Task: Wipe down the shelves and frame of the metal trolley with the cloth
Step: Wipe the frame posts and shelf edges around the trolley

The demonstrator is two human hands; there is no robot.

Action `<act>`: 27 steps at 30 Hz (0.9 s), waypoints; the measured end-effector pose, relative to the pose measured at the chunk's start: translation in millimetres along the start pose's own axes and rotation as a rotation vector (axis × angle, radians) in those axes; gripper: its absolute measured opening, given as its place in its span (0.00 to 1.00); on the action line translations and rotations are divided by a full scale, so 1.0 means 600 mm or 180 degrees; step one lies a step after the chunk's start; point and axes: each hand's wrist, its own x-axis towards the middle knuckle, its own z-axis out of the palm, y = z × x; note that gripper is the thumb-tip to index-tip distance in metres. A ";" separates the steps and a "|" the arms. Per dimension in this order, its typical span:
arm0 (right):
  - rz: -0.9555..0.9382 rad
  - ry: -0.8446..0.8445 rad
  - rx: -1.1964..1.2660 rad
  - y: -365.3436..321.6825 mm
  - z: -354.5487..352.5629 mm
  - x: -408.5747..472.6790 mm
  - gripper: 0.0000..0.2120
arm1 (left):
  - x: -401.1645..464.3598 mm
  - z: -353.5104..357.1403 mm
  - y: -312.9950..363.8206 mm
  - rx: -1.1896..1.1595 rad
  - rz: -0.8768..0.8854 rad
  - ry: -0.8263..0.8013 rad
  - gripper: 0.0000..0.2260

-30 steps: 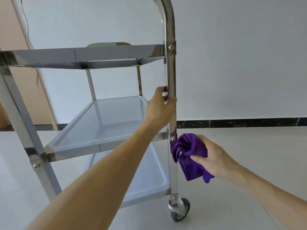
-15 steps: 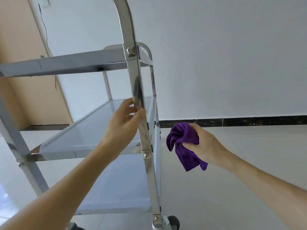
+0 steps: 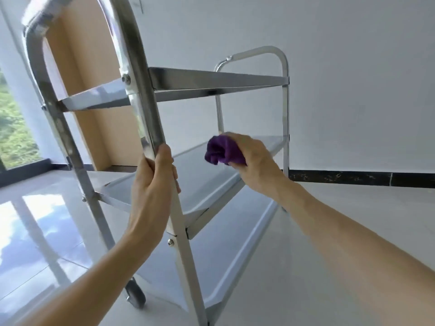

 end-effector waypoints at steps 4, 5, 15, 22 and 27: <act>0.0158 -0.1495 -0.0419 -0.015 0.081 0.003 0.35 | 0.018 -0.054 -0.009 -0.0105 -0.0099 0.0397 0.19; 0.0192 -0.1592 -0.0319 -0.022 0.087 0.010 0.35 | 0.022 -0.067 -0.012 -0.0092 -0.0127 0.0515 0.19; -0.0652 -0.1107 -0.1490 -0.036 0.165 0.019 0.31 | 0.049 -0.141 -0.031 0.0020 0.0051 0.0955 0.22; -0.0926 -0.0601 -0.1864 -0.044 0.187 0.002 0.27 | 0.053 -0.141 -0.037 0.0075 0.0187 0.1148 0.24; -0.0894 -0.0615 -0.1964 -0.049 0.178 -0.010 0.26 | 0.053 -0.140 -0.037 0.0062 0.0203 0.1209 0.24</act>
